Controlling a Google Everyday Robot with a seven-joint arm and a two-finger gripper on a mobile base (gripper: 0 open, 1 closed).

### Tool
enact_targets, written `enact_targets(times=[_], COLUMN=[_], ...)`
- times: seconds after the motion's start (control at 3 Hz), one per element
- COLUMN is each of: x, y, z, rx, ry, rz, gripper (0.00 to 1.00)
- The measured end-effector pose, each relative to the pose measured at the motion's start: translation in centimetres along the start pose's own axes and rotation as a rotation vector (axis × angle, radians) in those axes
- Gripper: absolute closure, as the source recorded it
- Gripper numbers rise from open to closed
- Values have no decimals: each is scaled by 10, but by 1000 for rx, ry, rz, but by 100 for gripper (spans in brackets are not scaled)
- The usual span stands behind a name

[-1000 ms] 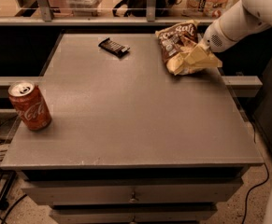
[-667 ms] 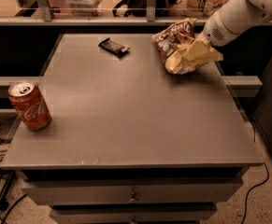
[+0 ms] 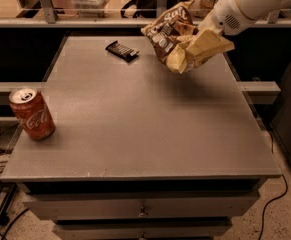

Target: Move brown chip bag near coke can

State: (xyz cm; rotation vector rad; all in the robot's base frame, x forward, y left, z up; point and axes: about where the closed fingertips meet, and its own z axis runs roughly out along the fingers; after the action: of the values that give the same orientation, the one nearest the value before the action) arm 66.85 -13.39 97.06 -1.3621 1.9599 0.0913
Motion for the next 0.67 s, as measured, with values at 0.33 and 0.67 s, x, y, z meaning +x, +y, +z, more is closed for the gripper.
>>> enact_targets(times=[0.33, 0.67], x=[-39, -42], y=[32, 34], z=[-22, -21], rx=[-33, -35], ry=[-64, -67], rz=[-134, -148], gripper=[100, 100])
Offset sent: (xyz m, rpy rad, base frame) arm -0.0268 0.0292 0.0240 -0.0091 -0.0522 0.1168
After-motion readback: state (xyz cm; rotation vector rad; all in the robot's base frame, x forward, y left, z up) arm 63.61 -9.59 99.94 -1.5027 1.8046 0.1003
